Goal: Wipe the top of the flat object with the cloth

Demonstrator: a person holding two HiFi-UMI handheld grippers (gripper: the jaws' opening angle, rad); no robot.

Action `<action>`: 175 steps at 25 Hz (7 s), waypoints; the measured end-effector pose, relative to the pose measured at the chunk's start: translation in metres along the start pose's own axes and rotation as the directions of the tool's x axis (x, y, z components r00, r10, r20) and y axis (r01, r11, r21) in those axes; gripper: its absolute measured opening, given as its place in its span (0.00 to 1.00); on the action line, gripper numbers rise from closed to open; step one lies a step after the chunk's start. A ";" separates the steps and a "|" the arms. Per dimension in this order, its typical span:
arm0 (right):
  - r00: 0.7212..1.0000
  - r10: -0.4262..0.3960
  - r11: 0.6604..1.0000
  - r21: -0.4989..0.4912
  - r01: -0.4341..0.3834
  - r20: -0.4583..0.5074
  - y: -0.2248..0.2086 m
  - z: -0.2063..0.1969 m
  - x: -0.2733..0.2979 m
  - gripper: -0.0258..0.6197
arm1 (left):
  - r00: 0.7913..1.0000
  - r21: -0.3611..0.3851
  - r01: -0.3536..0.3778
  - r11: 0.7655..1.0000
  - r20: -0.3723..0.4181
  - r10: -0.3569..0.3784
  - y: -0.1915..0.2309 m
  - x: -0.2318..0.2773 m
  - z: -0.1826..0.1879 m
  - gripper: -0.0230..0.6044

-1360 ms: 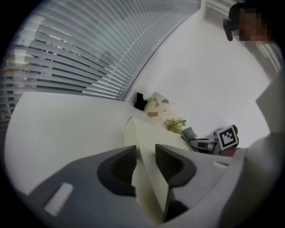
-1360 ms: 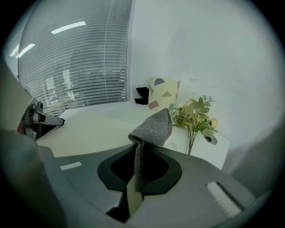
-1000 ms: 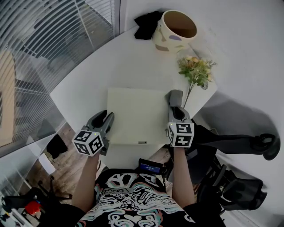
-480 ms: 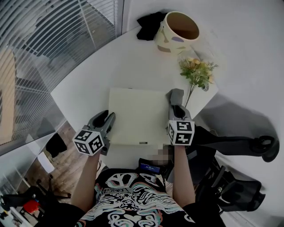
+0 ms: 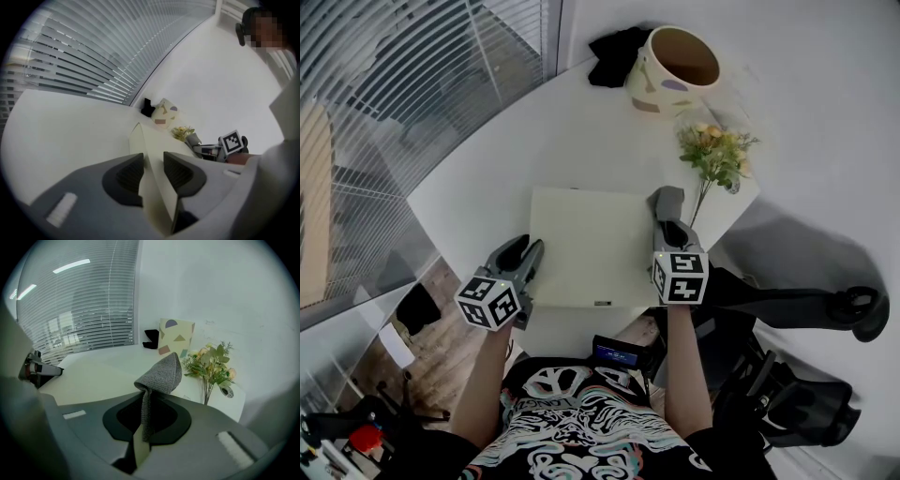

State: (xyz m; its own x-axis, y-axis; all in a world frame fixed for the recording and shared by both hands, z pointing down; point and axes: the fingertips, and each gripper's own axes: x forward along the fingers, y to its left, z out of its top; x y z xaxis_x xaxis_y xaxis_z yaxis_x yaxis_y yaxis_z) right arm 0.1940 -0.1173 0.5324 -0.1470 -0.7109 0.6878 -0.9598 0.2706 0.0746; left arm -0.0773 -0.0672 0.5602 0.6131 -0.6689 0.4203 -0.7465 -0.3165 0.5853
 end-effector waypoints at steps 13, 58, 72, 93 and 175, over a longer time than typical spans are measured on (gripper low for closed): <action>1.000 0.030 0.999 -0.023 -0.030 -0.006 0.015 0.007 0.004 0.06 | 1.000 -0.011 0.011 1.000 0.013 -0.011 0.001 -0.001 0.002 0.33; 0.990 0.144 0.981 -0.131 -0.144 -0.014 0.088 0.021 0.013 0.06 | 1.000 -0.017 -0.001 1.000 0.009 0.001 0.002 -0.002 0.001 0.33; 0.983 0.181 0.970 -0.162 -0.182 -0.024 0.107 0.024 0.019 0.06 | 1.000 -0.020 0.003 1.000 0.006 -0.003 0.002 0.000 0.000 0.33; 0.976 0.217 0.959 -0.179 -0.219 -0.032 0.129 0.029 0.024 0.06 | 1.000 -0.026 0.005 1.000 0.007 -0.005 0.003 -0.001 0.000 0.33; 0.905 0.415 0.872 -0.243 -0.425 -0.096 0.216 0.018 0.015 0.06 | 0.999 -0.092 0.046 0.995 0.016 -0.045 0.006 0.002 -0.003 0.33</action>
State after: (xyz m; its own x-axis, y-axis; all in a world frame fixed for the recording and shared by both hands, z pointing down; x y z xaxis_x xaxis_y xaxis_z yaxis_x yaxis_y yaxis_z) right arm -0.0195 -0.0811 0.5463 -0.5082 -0.4688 0.7225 -0.7159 0.6963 -0.0517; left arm -0.0800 -0.0684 0.5660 0.6415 -0.6648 0.3827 -0.6908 -0.2837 0.6651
